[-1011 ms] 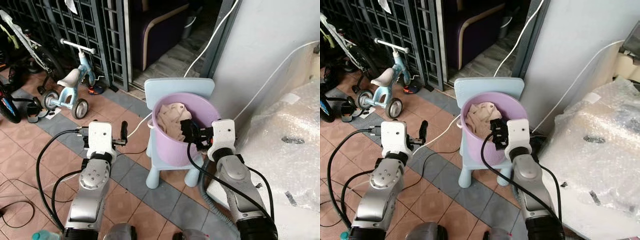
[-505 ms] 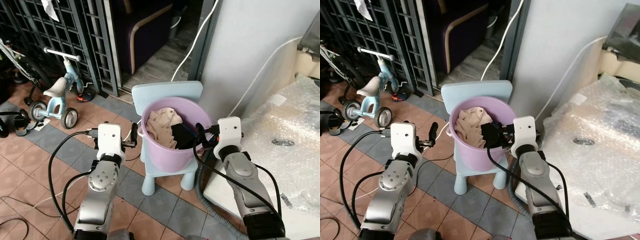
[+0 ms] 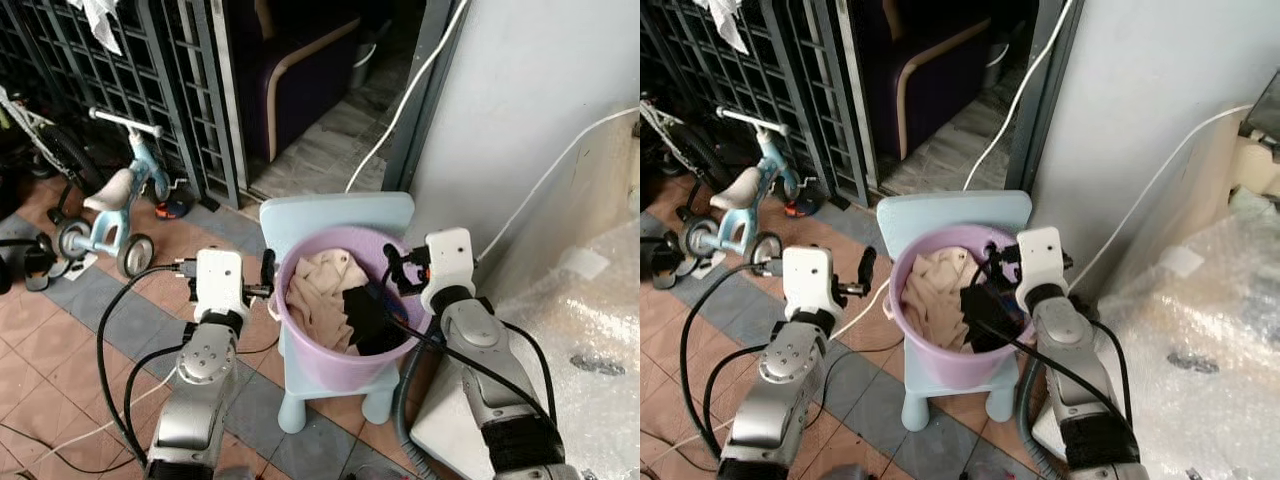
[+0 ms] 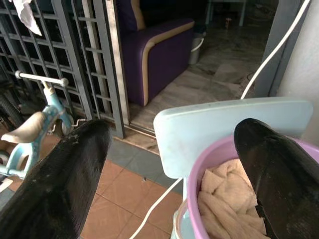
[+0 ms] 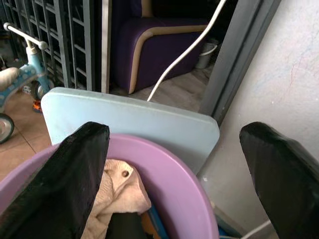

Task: Clothes washing

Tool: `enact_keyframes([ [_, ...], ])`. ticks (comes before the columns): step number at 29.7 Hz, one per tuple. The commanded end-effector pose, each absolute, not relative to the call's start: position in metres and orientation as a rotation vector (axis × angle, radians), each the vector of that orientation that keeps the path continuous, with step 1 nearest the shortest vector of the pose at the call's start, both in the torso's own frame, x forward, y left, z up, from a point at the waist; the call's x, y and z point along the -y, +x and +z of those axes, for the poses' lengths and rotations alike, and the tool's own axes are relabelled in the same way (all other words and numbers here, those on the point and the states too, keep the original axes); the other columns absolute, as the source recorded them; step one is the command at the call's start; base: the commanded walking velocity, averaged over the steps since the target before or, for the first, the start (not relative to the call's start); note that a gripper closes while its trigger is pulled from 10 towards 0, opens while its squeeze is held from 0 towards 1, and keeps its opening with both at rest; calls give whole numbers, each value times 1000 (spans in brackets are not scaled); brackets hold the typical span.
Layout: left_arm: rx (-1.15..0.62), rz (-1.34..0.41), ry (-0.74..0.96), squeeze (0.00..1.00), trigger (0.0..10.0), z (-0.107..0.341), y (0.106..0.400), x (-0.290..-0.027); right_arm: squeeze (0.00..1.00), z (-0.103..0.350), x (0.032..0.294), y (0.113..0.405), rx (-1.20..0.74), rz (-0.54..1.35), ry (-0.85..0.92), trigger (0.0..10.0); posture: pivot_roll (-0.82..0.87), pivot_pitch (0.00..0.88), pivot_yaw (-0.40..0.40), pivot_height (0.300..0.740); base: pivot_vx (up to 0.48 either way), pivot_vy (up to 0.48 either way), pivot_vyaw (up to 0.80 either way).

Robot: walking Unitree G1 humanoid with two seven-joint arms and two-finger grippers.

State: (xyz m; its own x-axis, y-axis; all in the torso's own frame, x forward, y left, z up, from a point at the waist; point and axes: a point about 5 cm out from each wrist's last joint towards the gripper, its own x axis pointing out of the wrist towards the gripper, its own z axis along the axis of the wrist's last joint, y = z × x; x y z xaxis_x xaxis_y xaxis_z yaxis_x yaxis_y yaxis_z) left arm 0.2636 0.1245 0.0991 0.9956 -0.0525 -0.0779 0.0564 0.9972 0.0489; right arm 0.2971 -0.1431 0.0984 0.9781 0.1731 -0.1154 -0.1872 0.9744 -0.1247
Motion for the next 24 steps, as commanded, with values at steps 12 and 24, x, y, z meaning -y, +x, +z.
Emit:
enact_keyframes([
  [12,-76,-12,58,0,10000,101,265,-129,0,99,136,302,-113,239,-153,10000,18,13,-31,740,253,0,200],
  [24,-85,-4,64,0,10000,101,265,-129,0,90,137,305,-178,251,-168,10000,23,15,-32,740,0,0,640],
])
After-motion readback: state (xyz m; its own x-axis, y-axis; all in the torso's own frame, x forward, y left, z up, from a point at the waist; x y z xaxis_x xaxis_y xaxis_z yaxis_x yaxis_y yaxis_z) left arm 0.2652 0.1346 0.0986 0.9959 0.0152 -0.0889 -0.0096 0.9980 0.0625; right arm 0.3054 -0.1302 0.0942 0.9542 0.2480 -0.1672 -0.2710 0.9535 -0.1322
